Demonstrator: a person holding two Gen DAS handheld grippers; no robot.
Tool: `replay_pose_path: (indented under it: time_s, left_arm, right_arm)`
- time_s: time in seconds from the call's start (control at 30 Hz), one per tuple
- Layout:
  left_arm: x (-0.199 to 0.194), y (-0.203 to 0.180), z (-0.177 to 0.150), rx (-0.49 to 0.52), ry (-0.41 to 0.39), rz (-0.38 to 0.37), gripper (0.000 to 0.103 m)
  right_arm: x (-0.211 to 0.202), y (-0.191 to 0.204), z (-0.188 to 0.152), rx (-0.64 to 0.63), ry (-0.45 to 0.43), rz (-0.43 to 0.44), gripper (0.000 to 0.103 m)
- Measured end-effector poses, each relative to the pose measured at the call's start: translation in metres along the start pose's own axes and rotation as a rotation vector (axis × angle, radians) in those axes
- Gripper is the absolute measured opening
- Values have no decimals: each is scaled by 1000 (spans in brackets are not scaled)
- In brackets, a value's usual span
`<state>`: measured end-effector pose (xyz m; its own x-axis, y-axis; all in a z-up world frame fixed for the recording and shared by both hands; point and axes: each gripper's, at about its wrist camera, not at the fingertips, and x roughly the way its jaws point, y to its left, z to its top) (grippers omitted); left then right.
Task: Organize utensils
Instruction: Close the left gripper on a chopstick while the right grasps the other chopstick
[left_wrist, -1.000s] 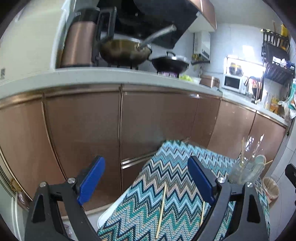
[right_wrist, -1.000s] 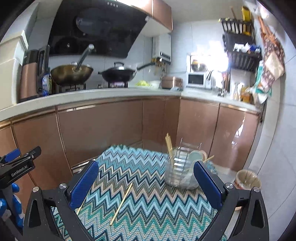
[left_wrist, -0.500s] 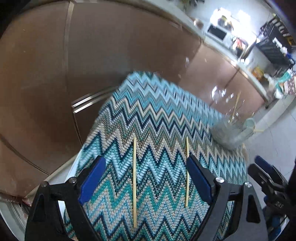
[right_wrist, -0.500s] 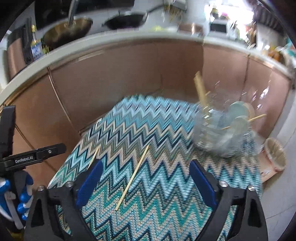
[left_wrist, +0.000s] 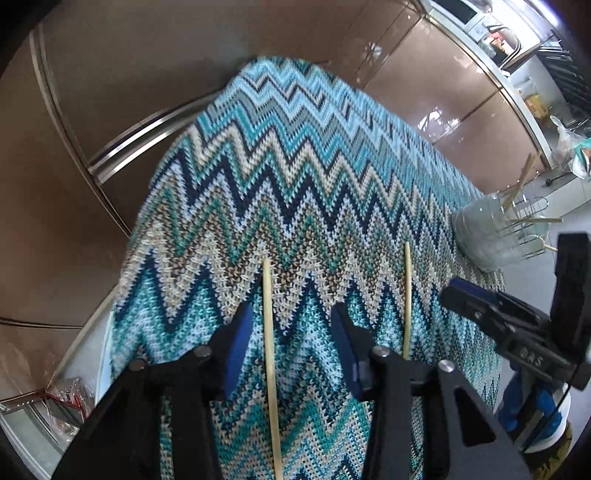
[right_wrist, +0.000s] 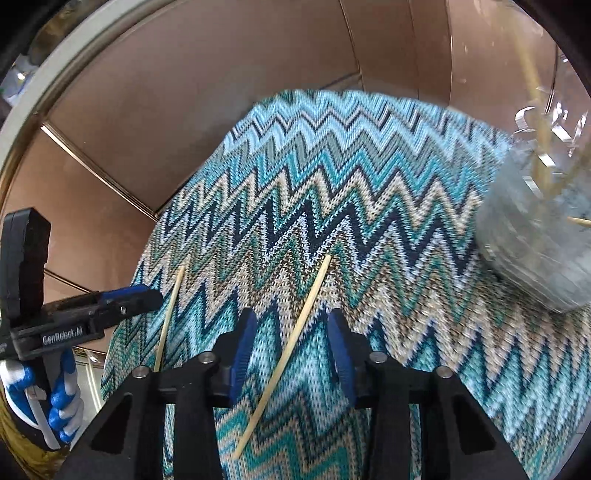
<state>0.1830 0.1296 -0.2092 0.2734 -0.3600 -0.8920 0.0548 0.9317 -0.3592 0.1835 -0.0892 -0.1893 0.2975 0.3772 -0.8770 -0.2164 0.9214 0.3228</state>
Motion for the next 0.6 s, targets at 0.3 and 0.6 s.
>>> replay_pose_path:
  time_s: [0.3,0.6]
  left_arm:
    - [21,10,8,-21,78,-12,24]
    - [28,14,14,6,106,22,17]
  right_arm:
    - [41,-12,21,36,103,8,14]
    - [61,-11,28,21,146,-15,13]
